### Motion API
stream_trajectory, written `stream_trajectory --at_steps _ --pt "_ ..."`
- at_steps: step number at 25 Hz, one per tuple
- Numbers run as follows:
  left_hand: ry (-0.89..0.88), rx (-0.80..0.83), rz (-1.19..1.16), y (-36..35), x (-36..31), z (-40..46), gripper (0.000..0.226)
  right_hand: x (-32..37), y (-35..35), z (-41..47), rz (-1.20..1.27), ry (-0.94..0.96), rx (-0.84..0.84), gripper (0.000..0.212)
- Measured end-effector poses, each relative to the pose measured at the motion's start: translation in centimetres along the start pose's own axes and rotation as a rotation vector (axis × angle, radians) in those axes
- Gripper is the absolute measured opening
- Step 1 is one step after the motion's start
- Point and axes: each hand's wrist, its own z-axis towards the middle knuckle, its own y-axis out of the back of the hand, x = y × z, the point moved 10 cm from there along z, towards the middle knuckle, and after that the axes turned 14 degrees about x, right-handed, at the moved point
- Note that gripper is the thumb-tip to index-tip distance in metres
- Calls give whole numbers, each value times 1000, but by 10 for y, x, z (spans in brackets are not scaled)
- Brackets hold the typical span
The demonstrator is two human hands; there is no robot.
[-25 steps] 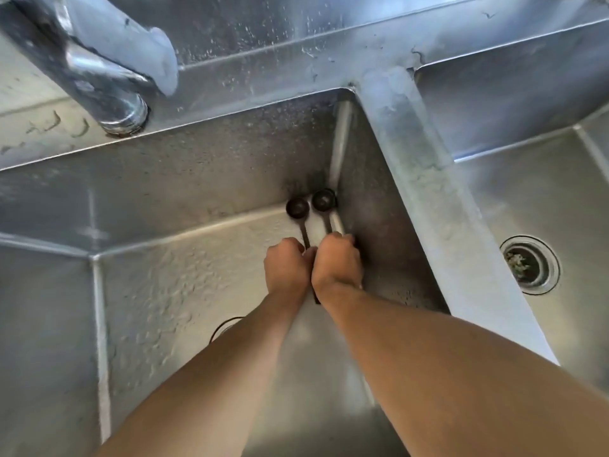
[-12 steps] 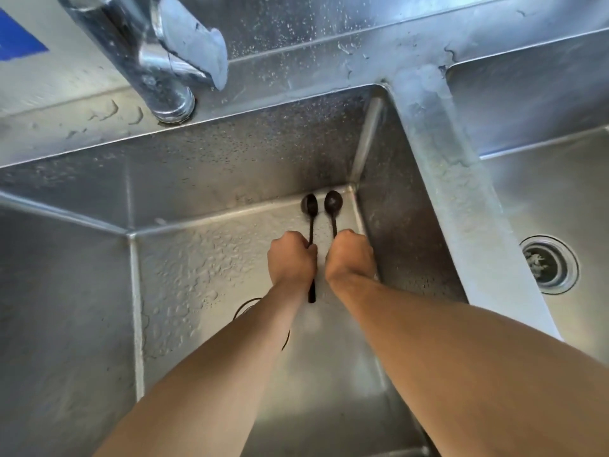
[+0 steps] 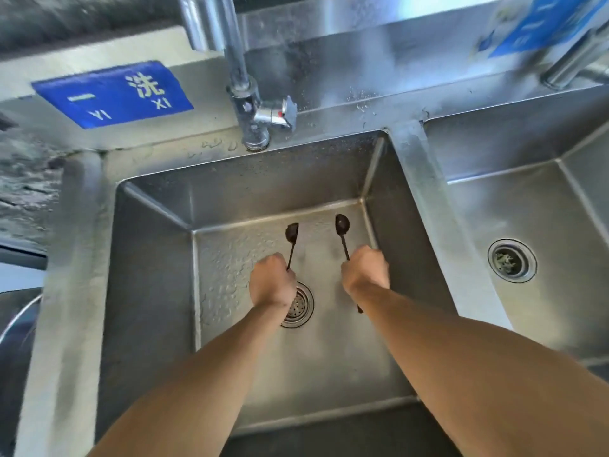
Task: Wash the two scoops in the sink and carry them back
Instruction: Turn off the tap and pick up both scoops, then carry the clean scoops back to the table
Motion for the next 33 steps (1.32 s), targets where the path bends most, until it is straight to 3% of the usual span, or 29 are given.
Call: stream_trajectory --at_steps 7,11,14,19,29,33 --pt "-36 116 -526 36 19 -86 4 -25 10 -106 515 -72 -6 17" --pt "-84 180 -678 49 12 -122 10 -40 21 -157 654 -79 -76 16" --pt "-166 232 -664 56 -13 -144 14 -61 34 -192 760 -93 -150 16" --pt "-240 368 -687 38 -60 -184 10 -104 46 -245 877 -102 -264 34" --pt "-432 711 -534 -54 -171 -310 15 -265 40 -377 1099 -259 -511 26" --pt "-579 741 -408 -93 -214 -386 10 -341 17 -444 1202 -335 -622 23"
